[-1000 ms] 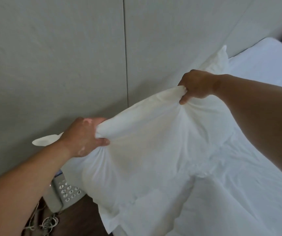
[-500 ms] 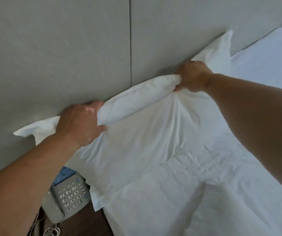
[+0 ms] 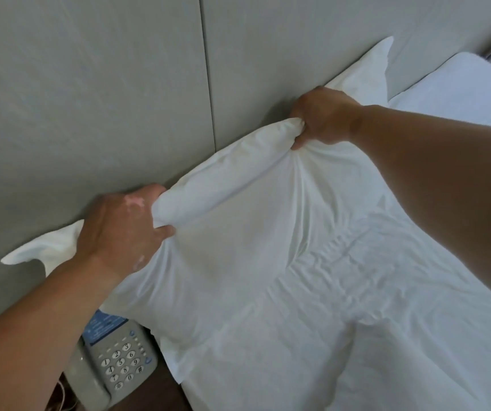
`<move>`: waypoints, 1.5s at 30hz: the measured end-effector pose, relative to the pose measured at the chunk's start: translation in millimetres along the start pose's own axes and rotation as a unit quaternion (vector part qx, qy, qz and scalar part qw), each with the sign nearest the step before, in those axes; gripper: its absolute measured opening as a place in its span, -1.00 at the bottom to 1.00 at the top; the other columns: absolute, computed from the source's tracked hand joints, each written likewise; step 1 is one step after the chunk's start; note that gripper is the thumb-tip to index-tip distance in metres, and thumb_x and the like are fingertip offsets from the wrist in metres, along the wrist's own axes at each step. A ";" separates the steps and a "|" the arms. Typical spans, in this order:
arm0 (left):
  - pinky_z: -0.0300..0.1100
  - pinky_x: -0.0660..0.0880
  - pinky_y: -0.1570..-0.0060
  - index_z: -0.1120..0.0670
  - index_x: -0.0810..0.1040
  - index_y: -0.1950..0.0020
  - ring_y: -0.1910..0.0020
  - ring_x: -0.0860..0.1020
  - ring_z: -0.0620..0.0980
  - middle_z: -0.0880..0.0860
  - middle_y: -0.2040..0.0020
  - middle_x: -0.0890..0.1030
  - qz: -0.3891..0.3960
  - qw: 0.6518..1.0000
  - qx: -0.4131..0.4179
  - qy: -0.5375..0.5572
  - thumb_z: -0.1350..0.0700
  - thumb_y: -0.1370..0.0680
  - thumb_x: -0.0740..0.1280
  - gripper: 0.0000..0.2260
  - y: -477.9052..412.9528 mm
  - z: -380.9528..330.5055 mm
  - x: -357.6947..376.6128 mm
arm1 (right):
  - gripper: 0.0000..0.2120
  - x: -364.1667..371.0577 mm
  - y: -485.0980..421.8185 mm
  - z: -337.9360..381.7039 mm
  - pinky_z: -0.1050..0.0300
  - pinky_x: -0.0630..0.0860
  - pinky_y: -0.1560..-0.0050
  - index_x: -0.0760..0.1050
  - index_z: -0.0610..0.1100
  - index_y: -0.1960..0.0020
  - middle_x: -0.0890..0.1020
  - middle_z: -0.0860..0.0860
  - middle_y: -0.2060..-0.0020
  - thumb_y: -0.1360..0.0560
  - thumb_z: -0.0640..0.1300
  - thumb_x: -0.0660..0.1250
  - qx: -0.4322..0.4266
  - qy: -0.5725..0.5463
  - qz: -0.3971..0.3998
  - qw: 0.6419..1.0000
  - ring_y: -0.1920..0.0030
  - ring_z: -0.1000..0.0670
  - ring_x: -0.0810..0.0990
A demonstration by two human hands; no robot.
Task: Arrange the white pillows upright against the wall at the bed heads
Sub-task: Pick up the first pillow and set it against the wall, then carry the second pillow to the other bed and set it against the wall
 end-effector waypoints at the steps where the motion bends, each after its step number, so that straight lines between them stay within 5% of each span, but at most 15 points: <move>1: -0.08 0.35 0.22 0.13 0.65 -0.13 0.17 0.68 0.30 0.22 0.14 0.74 0.011 1.000 -0.011 -0.007 -0.05 -0.33 0.66 -0.52 -2.3 3.3 2.7 | -0.61 5.9 0.4 1.7 -0.13 0.62 -0.09 0.66 -0.05 -0.01 0.68 -0.04 0.03 -0.33 0.17 0.61 -0.005 -0.002 0.013 1.000 -0.14 -0.21 0.62; 7: 0.04 0.53 0.07 0.16 0.56 -0.24 -0.01 0.64 0.31 0.24 -0.04 0.68 0.026 1.000 -0.004 -0.001 0.03 -0.28 0.69 -0.38 6.5 5.3 6.9 | 0.00 19.4 -8.3 -8.5 -0.29 0.40 -0.42 0.41 0.15 -0.48 0.49 0.01 -0.42 -0.11 0.37 0.60 -0.048 0.037 0.041 0.997 -0.44 -0.21 0.43; 10: 0.17 0.45 -0.11 0.15 0.51 -0.40 -0.11 0.58 0.30 0.23 -0.15 0.60 -0.027 0.996 0.050 -0.062 0.09 -0.27 0.64 -0.27 21.8 -12.0 2.4 | 0.14 14.0 -1.5 -40.1 -0.41 0.31 -0.46 0.22 0.20 -0.61 0.30 0.01 -0.59 -0.15 0.23 0.69 -0.011 0.058 0.067 0.996 -0.59 -0.22 0.21; 14: 0.20 0.39 -0.26 0.09 0.40 -0.55 -0.26 0.52 0.33 0.23 -0.29 0.54 -0.036 0.993 0.098 -0.063 -0.13 -0.38 0.52 -0.22 5.7 -54.1 18.3 | 0.29 38.1 -22.9 -88.0 -0.35 0.27 -0.54 0.04 0.23 -0.66 0.11 -0.05 -0.67 -0.12 0.12 0.70 0.034 0.111 0.096 0.989 -0.66 -0.23 0.04; 18: 0.15 0.50 -0.15 0.04 0.39 -0.56 -0.15 0.59 0.32 0.27 -0.15 0.62 -0.004 0.998 0.041 -0.048 -0.19 -0.47 0.46 -0.29 -20.5 -46.7 36.6 | -0.03 55.0 -48.7 -88.5 -0.24 0.49 -0.36 0.43 0.06 -0.48 0.47 -0.10 -0.42 -0.13 0.08 0.70 0.046 0.103 0.054 0.992 -0.41 -0.28 0.40; 21: 0.13 0.56 0.02 0.10 0.52 -0.43 0.00 0.65 0.35 0.29 0.00 0.67 -0.017 0.998 0.056 0.003 -0.03 -0.46 0.54 -0.43 -23.5 -36.1 36.9 | -0.47 34.5 -36.6 -53.3 -0.09 0.55 -0.13 0.61 -0.05 -0.30 0.64 -0.16 -0.18 -0.36 -0.07 0.65 0.046 0.071 0.015 0.996 -0.25 -0.29 0.54; 23: 0.11 0.59 0.14 0.16 0.58 -0.29 0.10 0.67 0.36 0.30 0.08 0.69 -0.042 0.996 0.068 0.033 0.10 -0.42 0.60 -0.52 -25.3 -29.4 31.0 | -0.56 21.4 -33.9 -45.1 -0.06 0.54 0.00 0.64 -0.07 -0.25 0.68 -0.15 -0.11 -0.40 -0.09 0.63 0.044 0.065 -0.004 0.997 -0.21 -0.29 0.61; 28: 0.09 0.59 0.26 0.21 0.62 -0.16 0.21 0.66 0.36 0.29 0.15 0.68 -0.099 0.991 0.083 0.031 0.17 -0.42 0.60 -0.64 -22.7 -23.6 23.7 | -0.57 16.1 -34.1 -56.5 -0.15 0.59 -0.10 0.65 -0.12 -0.23 0.68 -0.21 -0.09 -0.41 -0.06 0.63 0.056 0.071 -0.035 0.995 -0.20 -0.32 0.61; 36: 0.07 0.53 0.31 0.26 0.61 -0.01 0.28 0.64 0.34 0.31 0.25 0.65 -0.055 0.996 0.075 -0.011 0.03 -0.39 0.63 -0.61 -26.2 -26.4 25.9 | -0.38 27.8 -27.4 -55.7 -0.21 0.57 -0.24 0.51 -0.11 -0.44 0.58 -0.20 -0.29 -0.42 -0.19 0.60 0.055 0.072 -0.031 0.995 -0.34 -0.32 0.51; 40: 0.12 0.54 0.13 0.26 0.59 -0.09 0.11 0.64 0.36 0.33 0.10 0.67 -0.020 0.999 0.031 -0.006 -0.01 -0.45 0.56 -0.59 -22.7 -23.6 21.0 | -0.30 14.1 4.9 -60.6 -0.26 0.52 -0.32 0.37 -0.03 -0.56 0.43 -0.16 -0.47 -0.48 -0.27 0.50 0.052 0.033 -0.043 0.997 -0.45 -0.28 0.41; 45: 0.11 0.49 -0.19 0.20 0.53 -0.35 -0.20 0.58 0.31 0.28 -0.18 0.66 0.037 0.999 -0.023 -0.001 -0.09 -0.54 0.42 -0.51 7.8 -22.6 4.7 | -0.22 21.3 96.2 -62.8 -0.16 0.48 -0.37 0.21 -0.07 -0.63 0.44 -0.16 -0.48 -0.51 -0.17 0.50 0.114 -0.159 -0.070 0.978 -0.43 -0.25 0.48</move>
Point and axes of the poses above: each hand's wrist, its own y-axis away from the middle knuckle, its own x-axis out of the palm, z = x × y, the point moved 8 cm from there along -y, towards the middle knuckle
